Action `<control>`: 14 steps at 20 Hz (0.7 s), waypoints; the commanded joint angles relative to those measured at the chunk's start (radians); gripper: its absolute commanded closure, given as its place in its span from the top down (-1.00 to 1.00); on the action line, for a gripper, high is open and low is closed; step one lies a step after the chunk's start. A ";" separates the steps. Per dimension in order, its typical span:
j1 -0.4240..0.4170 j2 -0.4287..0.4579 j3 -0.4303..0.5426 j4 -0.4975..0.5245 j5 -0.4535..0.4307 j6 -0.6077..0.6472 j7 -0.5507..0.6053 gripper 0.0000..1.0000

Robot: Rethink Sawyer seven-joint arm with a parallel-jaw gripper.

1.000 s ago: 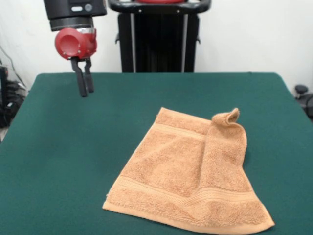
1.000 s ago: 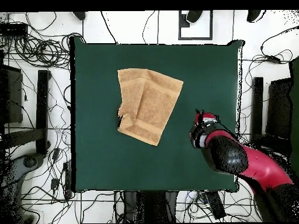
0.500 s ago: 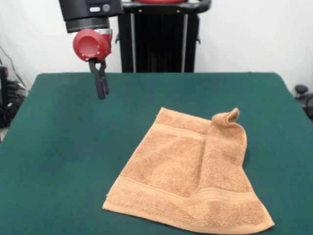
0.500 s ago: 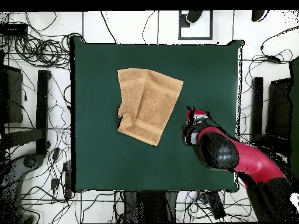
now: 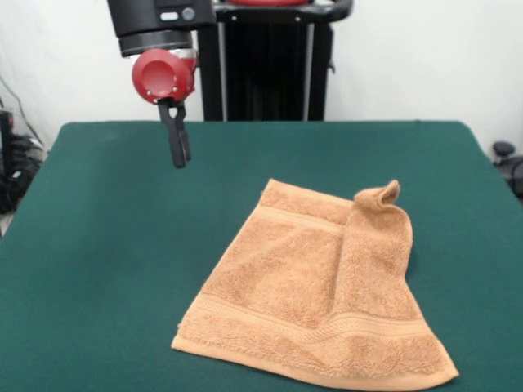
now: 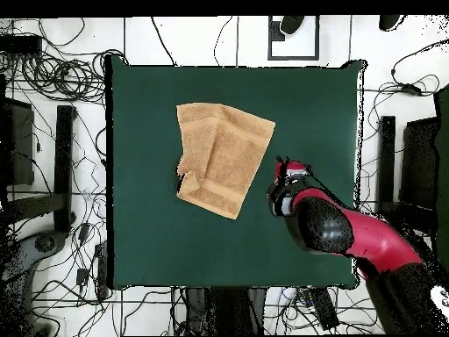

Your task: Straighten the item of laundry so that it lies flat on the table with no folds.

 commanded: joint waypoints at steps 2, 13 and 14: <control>0.069 0.034 0.039 -0.008 0.030 -0.040 0.023 1.00; 0.090 0.056 0.019 -0.026 0.031 -0.069 0.034 1.00; 0.093 0.053 0.014 -0.023 0.031 -0.075 0.039 1.00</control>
